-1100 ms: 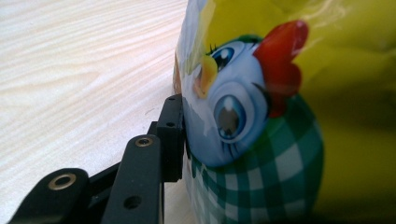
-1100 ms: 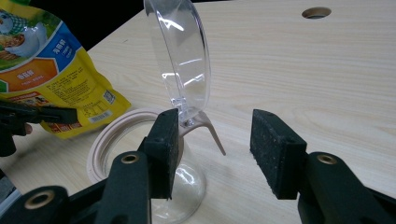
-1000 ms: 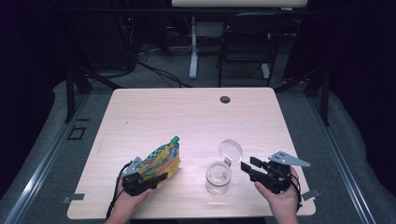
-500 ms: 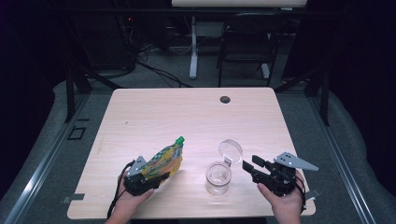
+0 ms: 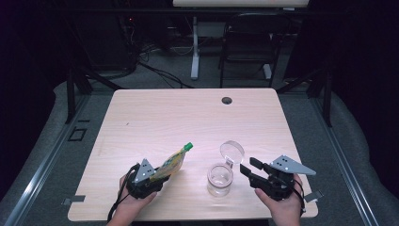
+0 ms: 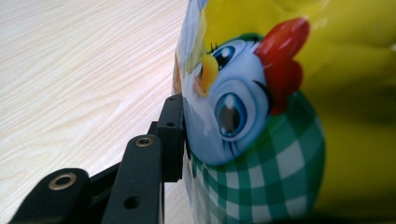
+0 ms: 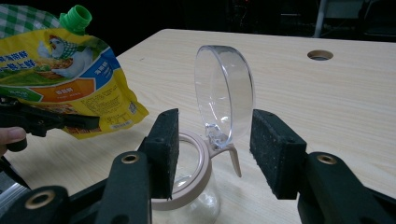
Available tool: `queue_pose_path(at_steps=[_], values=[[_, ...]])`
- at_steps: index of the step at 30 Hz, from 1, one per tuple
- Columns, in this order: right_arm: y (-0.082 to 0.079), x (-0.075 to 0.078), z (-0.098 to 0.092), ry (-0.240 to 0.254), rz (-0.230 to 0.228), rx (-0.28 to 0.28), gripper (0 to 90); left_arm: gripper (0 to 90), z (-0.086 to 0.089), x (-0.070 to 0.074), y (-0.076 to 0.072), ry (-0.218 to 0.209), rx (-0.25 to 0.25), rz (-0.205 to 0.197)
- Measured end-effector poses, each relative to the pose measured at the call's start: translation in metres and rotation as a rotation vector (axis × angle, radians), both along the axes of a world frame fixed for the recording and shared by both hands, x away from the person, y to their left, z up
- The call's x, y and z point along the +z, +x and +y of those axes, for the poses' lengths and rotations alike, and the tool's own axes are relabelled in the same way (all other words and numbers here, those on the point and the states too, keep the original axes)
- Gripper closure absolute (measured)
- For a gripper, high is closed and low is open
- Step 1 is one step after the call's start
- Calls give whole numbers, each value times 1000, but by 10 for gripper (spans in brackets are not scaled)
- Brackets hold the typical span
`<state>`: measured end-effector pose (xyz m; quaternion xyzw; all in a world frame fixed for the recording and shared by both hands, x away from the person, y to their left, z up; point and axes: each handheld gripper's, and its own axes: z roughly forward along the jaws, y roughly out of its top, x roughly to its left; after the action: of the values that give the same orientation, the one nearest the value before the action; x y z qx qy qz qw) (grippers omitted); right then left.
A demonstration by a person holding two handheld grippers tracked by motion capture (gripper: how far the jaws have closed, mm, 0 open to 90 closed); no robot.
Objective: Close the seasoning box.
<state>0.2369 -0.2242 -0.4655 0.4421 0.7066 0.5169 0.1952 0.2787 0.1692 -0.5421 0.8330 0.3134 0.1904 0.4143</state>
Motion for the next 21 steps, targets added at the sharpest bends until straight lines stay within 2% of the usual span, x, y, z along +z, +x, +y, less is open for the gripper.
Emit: queue_pose_path(at_steps=[5,8,10,14,17,21], values=[[-2,1,5,-52,-39,20,531,640,-2,2,-2,36,2,-27],[-4,2,9,-90,-62,32,556,640,-3,2,-3,40,0,-30],[-4,2,10,-105,-55,34,571,640,-3,2,-3,44,-1,-38],[-3,1,12,-103,-6,63,588,641,-3,3,-4,57,1,-45],[-4,2,14,-102,-8,70,595,641,-3,3,-4,68,1,-45],[-7,6,17,-105,-45,80,584,641,-4,4,-5,103,5,-63]])
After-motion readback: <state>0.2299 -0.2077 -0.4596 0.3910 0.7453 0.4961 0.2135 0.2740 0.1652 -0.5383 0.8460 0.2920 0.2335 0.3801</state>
